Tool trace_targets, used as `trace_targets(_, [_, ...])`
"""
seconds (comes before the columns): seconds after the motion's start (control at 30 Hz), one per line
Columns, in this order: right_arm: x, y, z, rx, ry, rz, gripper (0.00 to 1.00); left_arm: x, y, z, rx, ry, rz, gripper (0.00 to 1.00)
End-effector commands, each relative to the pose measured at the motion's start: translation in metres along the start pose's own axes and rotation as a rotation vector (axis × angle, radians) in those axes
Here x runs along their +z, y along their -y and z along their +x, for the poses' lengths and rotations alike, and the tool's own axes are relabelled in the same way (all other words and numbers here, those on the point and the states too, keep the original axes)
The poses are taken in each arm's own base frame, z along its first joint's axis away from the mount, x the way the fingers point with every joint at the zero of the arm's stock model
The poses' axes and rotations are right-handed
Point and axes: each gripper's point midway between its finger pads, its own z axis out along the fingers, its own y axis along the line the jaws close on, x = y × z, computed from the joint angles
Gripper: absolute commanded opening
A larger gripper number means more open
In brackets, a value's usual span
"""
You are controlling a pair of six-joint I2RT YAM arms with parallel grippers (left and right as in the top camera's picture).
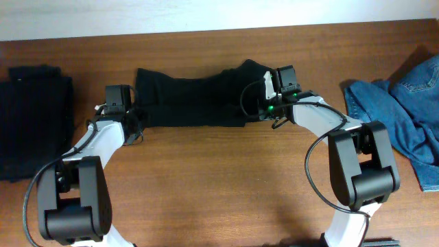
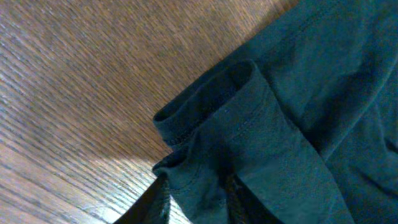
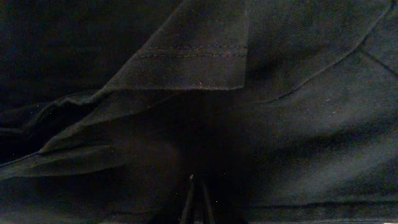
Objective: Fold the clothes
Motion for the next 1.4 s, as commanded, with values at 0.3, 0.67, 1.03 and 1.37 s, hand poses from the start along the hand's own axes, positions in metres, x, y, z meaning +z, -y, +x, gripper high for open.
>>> trace_targets(0.3, [0.004, -0.003, 0.0, -0.02, -0.003, 0.005, 0.12, -0.002, 0.0, 0.001, 0.003, -0.003, 0.011, 0.01])
trace_targets(0.67, [0.004, -0.003, 0.0, -0.02, -0.003, 0.005, 0.12, -0.004, -0.022, 0.007, -0.019, -0.046, -0.061, 0.62])
trace_targets(1.03, [0.004, -0.003, -0.001, -0.02, 0.0, 0.004, 0.12, 0.023, -0.014, 0.021, 0.022, -0.104, 0.023, 0.6])
trace_targets(1.37, [0.004, -0.003, -0.001, -0.021, 0.0, 0.005, 0.12, 0.02, -0.012, 0.021, 0.023, -0.109, 0.034, 0.17])
